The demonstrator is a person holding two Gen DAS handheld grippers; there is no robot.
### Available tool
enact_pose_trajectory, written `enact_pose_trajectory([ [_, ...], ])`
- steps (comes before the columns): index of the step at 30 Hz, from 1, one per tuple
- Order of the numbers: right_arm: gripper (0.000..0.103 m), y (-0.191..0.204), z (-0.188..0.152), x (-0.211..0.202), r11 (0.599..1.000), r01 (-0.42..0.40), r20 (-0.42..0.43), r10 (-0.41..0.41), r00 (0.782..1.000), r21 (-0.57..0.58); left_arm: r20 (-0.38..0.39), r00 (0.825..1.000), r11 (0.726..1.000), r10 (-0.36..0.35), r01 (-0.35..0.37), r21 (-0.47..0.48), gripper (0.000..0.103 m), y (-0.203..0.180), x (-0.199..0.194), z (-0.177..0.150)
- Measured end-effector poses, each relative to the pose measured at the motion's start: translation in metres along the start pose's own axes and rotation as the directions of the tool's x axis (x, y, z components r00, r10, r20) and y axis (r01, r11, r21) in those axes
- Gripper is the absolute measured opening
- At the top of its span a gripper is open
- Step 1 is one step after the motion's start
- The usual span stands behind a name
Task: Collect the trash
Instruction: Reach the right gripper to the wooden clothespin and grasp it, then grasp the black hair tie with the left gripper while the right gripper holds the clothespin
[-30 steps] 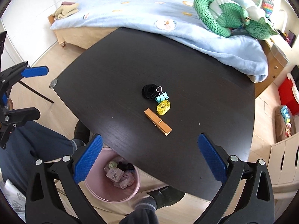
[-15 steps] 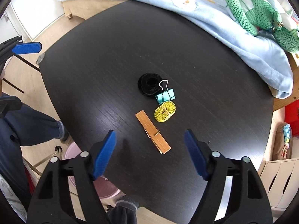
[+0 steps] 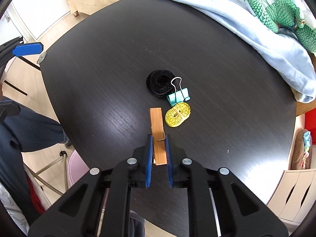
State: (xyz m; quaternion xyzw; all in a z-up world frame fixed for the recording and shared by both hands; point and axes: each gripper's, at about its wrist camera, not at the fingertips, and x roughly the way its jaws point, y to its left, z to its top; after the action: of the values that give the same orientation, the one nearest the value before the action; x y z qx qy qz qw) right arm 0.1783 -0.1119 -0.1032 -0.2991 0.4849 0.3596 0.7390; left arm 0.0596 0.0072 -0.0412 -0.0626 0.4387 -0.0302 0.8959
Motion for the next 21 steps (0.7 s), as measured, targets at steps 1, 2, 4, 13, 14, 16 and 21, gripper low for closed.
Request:
enact_pose_trajectory([
  [1,0.012,-0.002,0.0,0.001,1.0,0.001,0.002,-0.001,1.0,0.002,0.0,1.0,1.0,0.0,0.0,0.001,0.095,-0.001,0.0,0.0],
  [2,0.012,-0.002,-0.001,0.0,1.0,0.001,0.007,-0.001,1.0,0.008,-0.001,1.0,1.0,0.0,0.0,0.001,0.095,-0.001,0.0,0.0],
  [4,0.012,-0.005,-0.002,-0.002,1.0,-0.001,0.018,0.001,1.0,0.018,0.0,1.0,1.0,0.001,-0.001,0.001,0.095,-0.001,0.0,0.0],
  [13,0.012,-0.014,-0.013,-0.026,0.991,-0.017,0.094,0.004,0.996,0.133,0.01,1.0,1.0,-0.006,0.006,0.025,0.095,-0.006,-0.001,0.011],
  [14,0.012,-0.02,-0.016,-0.029,0.988,-0.014,0.101,-0.002,0.995,0.156,0.014,1.0,1.0,-0.004,0.004,0.031,0.095,-0.007,-0.001,0.014],
  [16,0.012,-0.027,-0.021,-0.034,0.98,-0.016,0.104,-0.005,0.995,0.201,0.021,1.0,0.999,-0.004,0.004,0.039,0.095,-0.008,0.0,0.02],
  [21,0.012,-0.035,-0.028,-0.036,0.969,-0.017,0.103,-0.009,0.995,0.245,0.019,1.0,0.997,0.004,-0.005,0.075,0.095,-0.014,0.009,0.035],
])
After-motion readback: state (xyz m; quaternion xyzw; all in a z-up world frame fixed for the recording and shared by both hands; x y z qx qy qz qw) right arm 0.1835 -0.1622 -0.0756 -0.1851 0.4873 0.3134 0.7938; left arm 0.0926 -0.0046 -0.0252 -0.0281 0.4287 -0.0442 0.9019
